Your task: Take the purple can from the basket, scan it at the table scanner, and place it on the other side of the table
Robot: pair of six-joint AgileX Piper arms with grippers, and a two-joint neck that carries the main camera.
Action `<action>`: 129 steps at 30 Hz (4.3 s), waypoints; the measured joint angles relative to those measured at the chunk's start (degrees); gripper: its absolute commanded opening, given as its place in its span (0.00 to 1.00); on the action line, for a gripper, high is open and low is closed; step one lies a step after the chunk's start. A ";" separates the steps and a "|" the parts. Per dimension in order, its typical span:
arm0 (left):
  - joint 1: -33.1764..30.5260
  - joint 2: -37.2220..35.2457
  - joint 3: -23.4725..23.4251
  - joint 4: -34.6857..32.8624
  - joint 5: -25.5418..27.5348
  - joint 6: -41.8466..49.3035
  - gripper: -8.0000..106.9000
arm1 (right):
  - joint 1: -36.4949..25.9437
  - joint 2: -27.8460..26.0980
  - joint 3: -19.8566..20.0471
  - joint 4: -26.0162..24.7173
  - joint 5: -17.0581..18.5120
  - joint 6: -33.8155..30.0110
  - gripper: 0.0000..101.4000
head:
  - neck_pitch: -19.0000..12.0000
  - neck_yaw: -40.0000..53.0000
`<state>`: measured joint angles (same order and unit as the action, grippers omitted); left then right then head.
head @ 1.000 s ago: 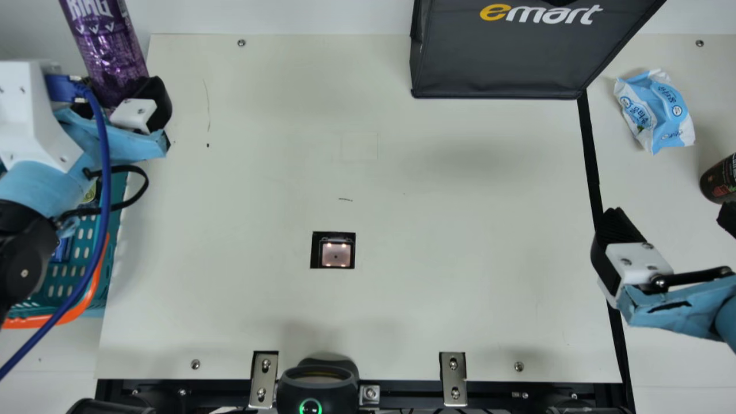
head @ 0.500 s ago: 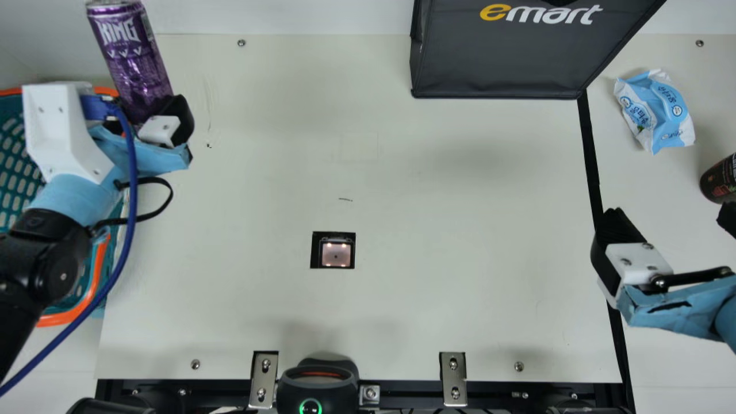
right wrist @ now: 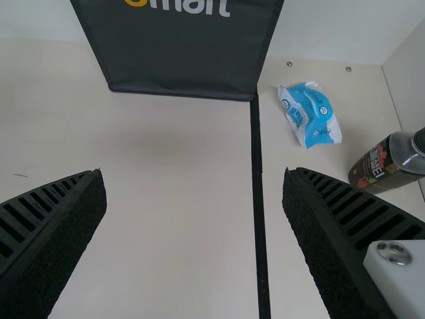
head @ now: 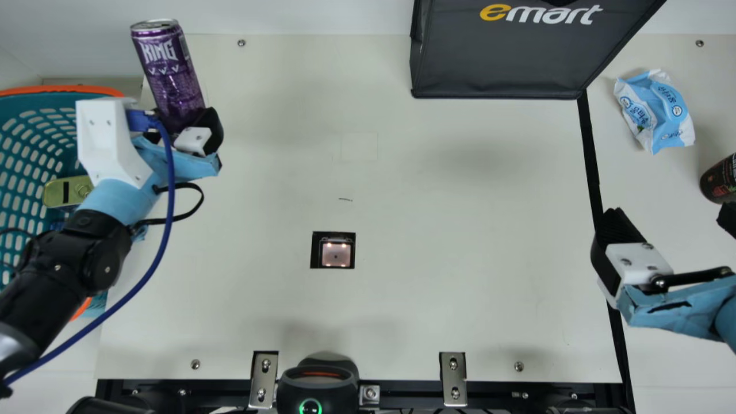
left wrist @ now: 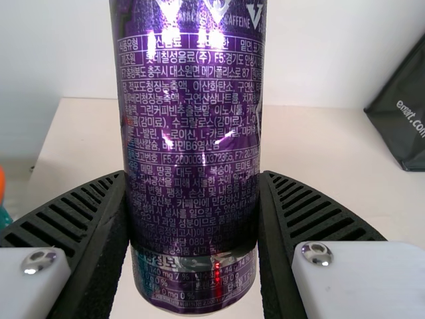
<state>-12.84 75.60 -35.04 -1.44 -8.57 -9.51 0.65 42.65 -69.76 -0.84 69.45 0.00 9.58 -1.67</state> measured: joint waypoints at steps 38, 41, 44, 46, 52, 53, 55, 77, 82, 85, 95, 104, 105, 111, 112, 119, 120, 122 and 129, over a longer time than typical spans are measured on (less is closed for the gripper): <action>-11.79 24.16 5.75 -19.21 -35.28 10.46 0.00 | 0.00 0.00 0.00 0.00 -0.03 0.00 0.94 | 0.00 0.00; -10.93 25.33 5.19 -18.12 -36.34 10.20 0.00 | 0.00 0.00 0.00 0.00 -0.03 0.00 0.94 | 0.00 0.00; -9.84 26.67 4.09 -16.84 -37.17 9.97 0.00 | 0.00 0.00 0.00 0.00 -0.03 0.00 0.94 | 0.09 0.00; -8.93 27.53 3.30 -16.08 -37.43 9.98 0.00 | 0.00 0.00 0.00 0.00 -0.03 0.00 0.94 | 0.09 0.00; -6.47 30.18 0.09 -13.38 -37.52 9.51 0.00 | 0.00 0.00 0.00 0.00 -0.03 0.00 0.94 | 0.09 -0.09; -6.02 30.74 -0.53 -13.02 -37.52 9.51 0.00 | 0.00 0.00 0.00 0.00 -0.03 0.00 0.94 | 0.09 0.00; -5.39 31.86 -1.57 -12.27 -37.65 9.51 0.00 | 0.00 0.00 0.00 0.00 -0.03 0.00 0.94 | 0.09 -0.09; -2.75 42.70 -7.35 -7.28 -47.38 4.18 0.00 | 0.00 0.00 0.00 0.00 0.01 0.00 0.94 | 0.00 0.00; -2.75 44.47 -7.35 -7.15 -51.14 3.42 0.00 | 0.00 0.00 0.00 0.00 0.01 0.00 0.94 | 0.09 -0.09; -2.75 45.35 -7.12 -7.07 -52.81 3.05 0.00 | 0.00 0.00 0.00 0.00 0.01 0.00 0.94 | 0.00 -0.09; -3.66 47.73 -6.55 -7.62 -56.75 2.70 0.00 | 0.00 0.00 0.00 0.00 0.01 0.00 0.94 | 0.00 -0.09; -4.16 48.42 -5.71 -8.26 -58.43 2.35 0.20 | 0.00 0.00 0.00 0.00 0.01 0.00 0.94 | 0.09 -0.09; -4.16 48.42 -5.55 -8.29 -58.43 2.35 0.23 | 0.00 0.00 0.00 0.00 0.01 0.00 0.94 | 0.00 -0.09; -4.19 48.31 -4.88 -8.52 -58.87 2.14 0.41 | 0.00 0.00 0.00 0.00 0.01 0.00 0.94 | 0.09 0.00; -4.19 48.31 -4.75 -8.52 -58.87 2.14 0.44 | 0.00 0.00 0.00 0.00 0.01 0.00 0.94 | 0.09 0.00; -4.19 48.09 -4.21 -8.80 -58.87 2.03 0.64 | 0.00 0.00 0.00 0.00 0.01 0.00 0.94 | 0.00 0.00; -4.19 48.09 -4.21 -8.80 -58.87 2.03 0.67 | 0.00 0.00 0.00 0.00 0.01 0.00 0.94 | 0.00 0.00; -4.19 47.99 -4.21 -8.80 -58.98 2.03 0.73 | 0.00 0.00 0.00 0.00 -0.05 0.00 0.94 | 0.00 0.00; -4.19 47.76 -4.08 -8.80 -58.98 1.93 0.85 | 0.00 0.00 0.00 0.00 -0.05 0.00 0.94 | 0.00 0.00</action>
<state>-17.03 123.36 -39.13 -10.25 -67.55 -7.58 0.65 42.65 -69.76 -0.84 69.40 0.00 9.58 -1.67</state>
